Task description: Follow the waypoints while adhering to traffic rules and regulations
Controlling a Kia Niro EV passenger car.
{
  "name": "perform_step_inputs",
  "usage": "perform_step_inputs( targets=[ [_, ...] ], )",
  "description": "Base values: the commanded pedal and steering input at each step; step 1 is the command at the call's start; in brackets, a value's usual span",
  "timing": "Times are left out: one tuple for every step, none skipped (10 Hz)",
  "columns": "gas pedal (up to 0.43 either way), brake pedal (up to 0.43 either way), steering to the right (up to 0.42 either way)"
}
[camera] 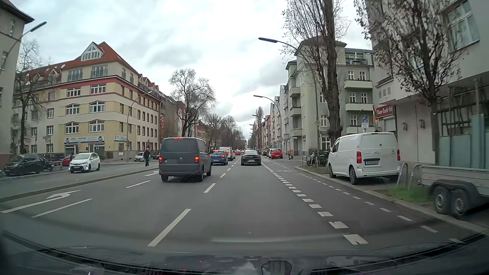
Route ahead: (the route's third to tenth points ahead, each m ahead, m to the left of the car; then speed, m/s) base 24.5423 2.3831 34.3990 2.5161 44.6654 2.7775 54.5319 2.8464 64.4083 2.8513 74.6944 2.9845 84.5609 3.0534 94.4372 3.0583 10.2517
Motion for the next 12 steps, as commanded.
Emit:
perform_step_inputs(
  targets=[
    [0.000, 0.030, 0.004],
    [0.000, 0.073, -0.001],
    [0.000, 0.098, -0.001],
    [0.000, 0.110, -0.001],
    [0.000, 0.128, -0.002],
    [0.000, 0.146, -0.002],
    [0.000, 0.165, -0.003],
    [0.000, 0.165, -0.003],
    [0.000, 0.171, -0.005],
    [0.000, 0.165, -0.005],
    [0.000, 0.165, -0.005],
    [0.000, 0.165, -0.005]
  ],
)
